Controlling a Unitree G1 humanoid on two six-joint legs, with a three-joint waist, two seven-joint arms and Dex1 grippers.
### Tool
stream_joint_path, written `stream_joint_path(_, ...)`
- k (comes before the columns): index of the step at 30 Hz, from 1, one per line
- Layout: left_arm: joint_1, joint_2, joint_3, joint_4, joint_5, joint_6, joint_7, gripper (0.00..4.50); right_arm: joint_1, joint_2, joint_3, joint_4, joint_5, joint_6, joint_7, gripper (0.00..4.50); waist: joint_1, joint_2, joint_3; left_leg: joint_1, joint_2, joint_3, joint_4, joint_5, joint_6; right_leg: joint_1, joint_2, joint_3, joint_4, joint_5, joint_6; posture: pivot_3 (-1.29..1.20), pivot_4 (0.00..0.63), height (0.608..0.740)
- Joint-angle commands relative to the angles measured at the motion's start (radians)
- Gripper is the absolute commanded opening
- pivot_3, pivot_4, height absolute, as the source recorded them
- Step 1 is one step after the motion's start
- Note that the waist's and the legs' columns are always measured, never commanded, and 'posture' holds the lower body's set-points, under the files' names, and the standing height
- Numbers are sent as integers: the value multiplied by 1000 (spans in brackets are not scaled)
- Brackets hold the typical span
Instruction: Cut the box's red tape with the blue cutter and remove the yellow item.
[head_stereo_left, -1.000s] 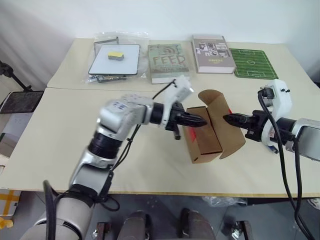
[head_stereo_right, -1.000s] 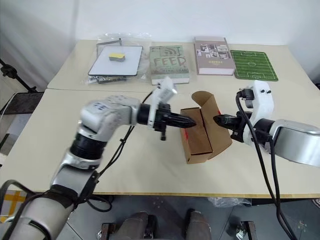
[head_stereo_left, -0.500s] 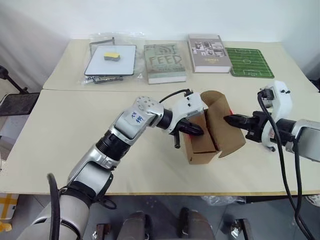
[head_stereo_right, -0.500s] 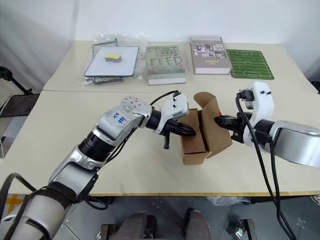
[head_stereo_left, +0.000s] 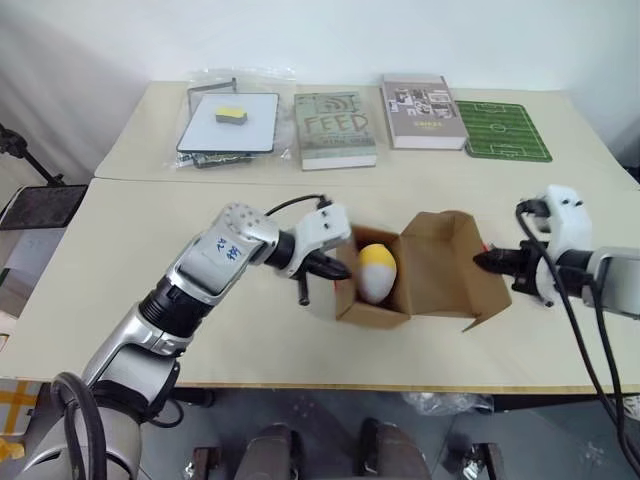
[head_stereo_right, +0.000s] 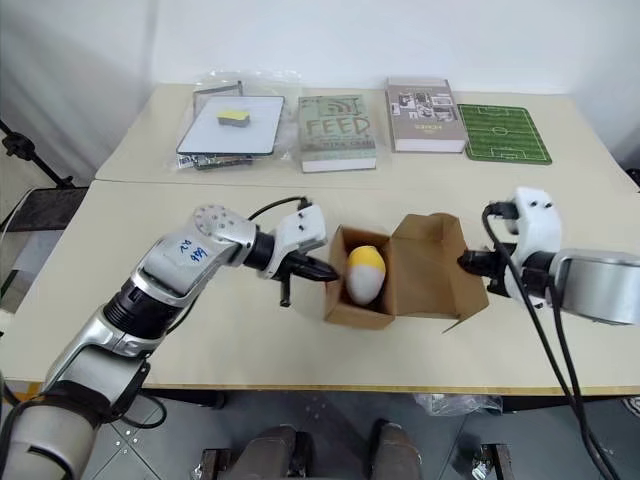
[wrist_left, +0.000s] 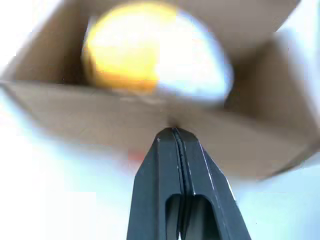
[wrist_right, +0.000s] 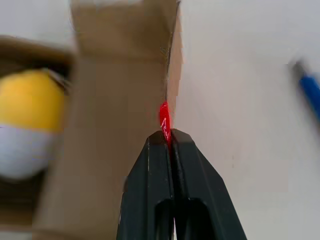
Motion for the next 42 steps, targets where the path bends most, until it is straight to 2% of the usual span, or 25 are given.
stream_joint_path(1, -7, -36, -7, -19, 10, 16, 23, 0, -26, 19, 32, 7, 17, 12, -15, 13, 8, -1, 1, -3, 0, 0, 1, 0, 0, -2, 0, 0, 0, 0, 0, 0, 150, 740)
stream_joint_path(9, -12, -84, 7, 34, 31, 2, 53, 0, -26, 74, 61, 12, -75, 31, 1, 13, 22, -1, 1, -9, -1, 1, 2, 0, 0, -9, 0, -1, 1, 1, 1, 0, 150, 740)
stream_joint_path(15, -20, -107, 12, 78, 43, -23, 54, 0, -22, 103, 54, -46, -370, 21, 138, 13, 21, -1, 0, -9, -1, 1, 3, 0, 1, -9, 0, -1, 1, 1, 2, 0, 150, 740)
stream_joint_path(18, -18, -101, 18, 80, 45, -23, 45, 0, 3, 120, 8, -80, -456, -1, 234, 708, 21, -1, 1, -9, -1, 1, 3, 0, 1, -9, 0, 0, 2, 1, 2, 0, 150, 740)
stream_joint_path(29, -9, -73, 36, 89, 51, -24, 39, 0, 31, 87, -120, -96, -678, 40, 496, 4484, 18, -1, 1, -9, -1, 2, 3, 0, 1, -10, 1, 0, 2, 1, 2, 0, 150, 740)
stream_joint_path(38, -15, -21, 120, 111, 32, -14, 43, 0, 93, -3, -276, -94, -832, 32, 750, 4484, 16, -1, 1, -9, -1, 3, 2, 0, 1, -11, 1, 0, 3, 1, 2, 0, 150, 740)
stream_joint_path(42, -46, -26, 187, 143, 19, -35, 65, 0, 109, -29, -334, -81, -893, 21, 859, 4484, 21, -1, 1, -9, -1, 3, 3, 0, 1, -11, 1, 0, 3, 1, 2, 0, 150, 740)
